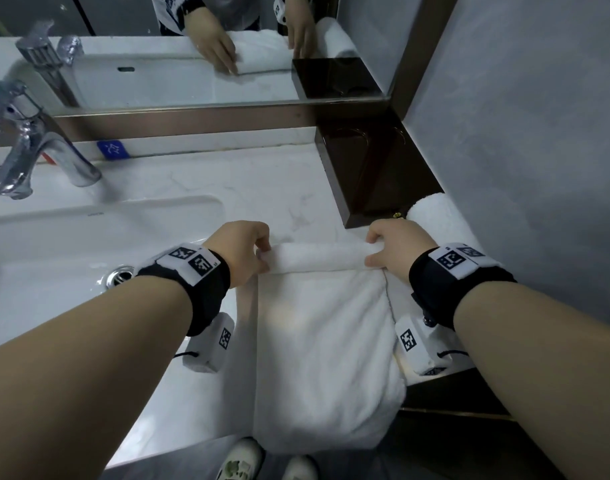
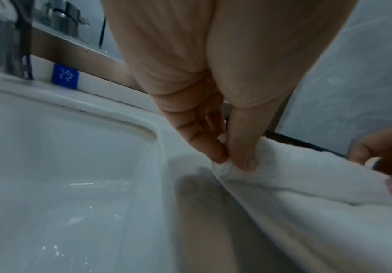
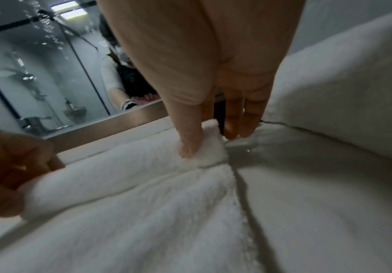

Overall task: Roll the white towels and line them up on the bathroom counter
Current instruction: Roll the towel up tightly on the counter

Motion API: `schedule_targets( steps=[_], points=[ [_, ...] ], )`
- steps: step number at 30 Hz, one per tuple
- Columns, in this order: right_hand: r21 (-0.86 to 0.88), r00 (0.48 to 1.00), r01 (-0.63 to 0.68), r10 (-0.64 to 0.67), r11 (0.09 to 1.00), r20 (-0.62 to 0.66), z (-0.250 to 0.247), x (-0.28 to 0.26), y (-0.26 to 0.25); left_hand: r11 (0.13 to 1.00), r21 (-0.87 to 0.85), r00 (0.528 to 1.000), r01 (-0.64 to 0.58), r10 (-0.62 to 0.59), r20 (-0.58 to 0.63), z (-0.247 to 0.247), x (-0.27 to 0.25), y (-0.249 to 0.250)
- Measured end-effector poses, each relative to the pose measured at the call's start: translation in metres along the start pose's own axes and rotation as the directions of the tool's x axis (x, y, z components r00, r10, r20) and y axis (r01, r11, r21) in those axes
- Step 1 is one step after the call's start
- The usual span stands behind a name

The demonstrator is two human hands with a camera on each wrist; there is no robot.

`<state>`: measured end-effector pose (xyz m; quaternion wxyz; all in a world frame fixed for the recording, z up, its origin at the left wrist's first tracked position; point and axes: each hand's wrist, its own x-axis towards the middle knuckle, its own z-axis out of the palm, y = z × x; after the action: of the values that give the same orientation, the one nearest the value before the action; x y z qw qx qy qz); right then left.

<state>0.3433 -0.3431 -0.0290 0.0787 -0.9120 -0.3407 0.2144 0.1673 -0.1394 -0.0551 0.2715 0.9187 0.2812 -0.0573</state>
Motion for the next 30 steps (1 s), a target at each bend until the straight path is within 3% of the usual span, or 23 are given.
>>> schedule_targets(
  steps=[5,9,15,18,21,26,30],
  points=[
    [-0.215,0.998,0.042,-0.031,0.976,0.052,0.004,-0.005,-0.012,0.997,0.032,0.997,-0.077,0.077,0.002,0.005,-0.008,0.002],
    [-0.235,0.997,0.076,-0.077,0.969,0.003,0.018,-0.012,-0.005,0.995,0.030,0.995,-0.092,0.091,0.035,0.005,-0.016,0.001],
    [-0.222,0.993,0.074,-0.093,0.972,-0.075,0.028,-0.022,-0.002,0.995,-0.096,0.998,-0.001,0.007,0.065,0.001,-0.017,-0.001],
    [-0.168,0.998,0.032,-0.041,0.985,-0.050,0.025,-0.028,-0.007,0.996,-0.090,0.999,0.003,0.000,0.041,0.002,-0.017,0.000],
    [-0.239,1.000,0.026,-0.024,0.971,0.014,0.017,-0.025,-0.011,0.995,-0.099,1.000,-0.005,0.008,0.030,0.004,-0.017,0.000],
    [-0.366,0.999,0.041,-0.031,0.930,0.035,0.008,-0.020,-0.018,0.996,0.064,0.996,-0.065,0.060,0.068,0.008,-0.016,0.003],
    [-0.296,0.998,0.048,-0.034,0.954,0.054,0.006,-0.024,-0.024,0.979,0.161,0.990,-0.127,0.114,0.084,0.010,-0.017,0.004]
  ],
)
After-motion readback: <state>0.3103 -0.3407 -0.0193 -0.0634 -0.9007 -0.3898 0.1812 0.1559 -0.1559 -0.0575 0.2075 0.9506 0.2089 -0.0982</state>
